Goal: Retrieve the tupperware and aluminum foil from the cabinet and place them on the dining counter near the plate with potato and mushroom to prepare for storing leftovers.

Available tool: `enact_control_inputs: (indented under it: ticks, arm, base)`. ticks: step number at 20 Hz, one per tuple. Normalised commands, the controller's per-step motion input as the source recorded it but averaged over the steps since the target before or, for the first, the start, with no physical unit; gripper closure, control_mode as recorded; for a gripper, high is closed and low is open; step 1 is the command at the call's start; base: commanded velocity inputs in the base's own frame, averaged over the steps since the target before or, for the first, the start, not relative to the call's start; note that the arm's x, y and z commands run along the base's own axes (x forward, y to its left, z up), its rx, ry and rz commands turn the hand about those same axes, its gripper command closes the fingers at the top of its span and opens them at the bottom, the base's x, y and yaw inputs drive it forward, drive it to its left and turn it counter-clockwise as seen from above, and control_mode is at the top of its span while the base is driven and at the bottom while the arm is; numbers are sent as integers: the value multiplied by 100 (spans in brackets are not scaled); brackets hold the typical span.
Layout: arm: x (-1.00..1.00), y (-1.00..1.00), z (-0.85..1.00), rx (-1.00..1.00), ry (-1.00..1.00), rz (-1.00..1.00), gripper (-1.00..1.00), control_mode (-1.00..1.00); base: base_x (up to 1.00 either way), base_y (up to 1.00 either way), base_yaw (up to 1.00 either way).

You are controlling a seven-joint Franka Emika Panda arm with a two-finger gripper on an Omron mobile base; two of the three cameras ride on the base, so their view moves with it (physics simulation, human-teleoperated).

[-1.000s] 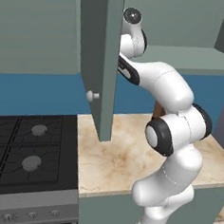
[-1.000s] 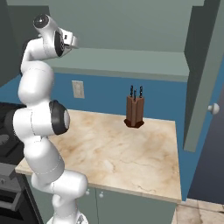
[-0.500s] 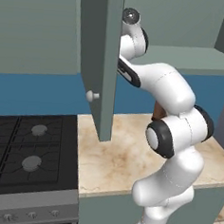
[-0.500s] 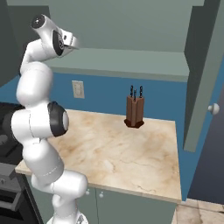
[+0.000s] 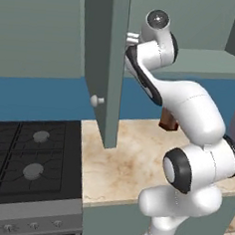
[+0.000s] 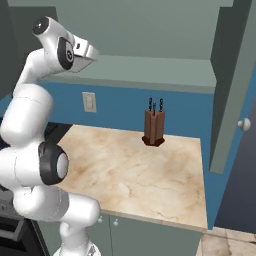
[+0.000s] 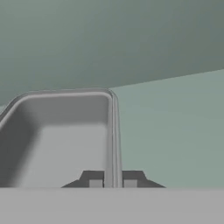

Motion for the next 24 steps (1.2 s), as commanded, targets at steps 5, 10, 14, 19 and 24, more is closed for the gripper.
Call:
enact_control_inputs:
  ticks: [5, 10, 14, 19, 24]
  arm:
    - [-100, -66, 0, 0, 0, 0, 100, -100]
    - [-100, -39, 0, 0, 0, 0, 100, -100]
    - [-100, -25, 0, 0, 0, 0, 100, -100]
    - [-100, -10, -1, 0, 9, 0, 100, -100]
    - [-100, -1, -19, 0, 24, 0, 100, -100]
  base:
    - [0, 0, 0]
    - [0, 0, 0]
    - [0, 0, 0]
    - [0, 0, 0]
    - [0, 0, 0]
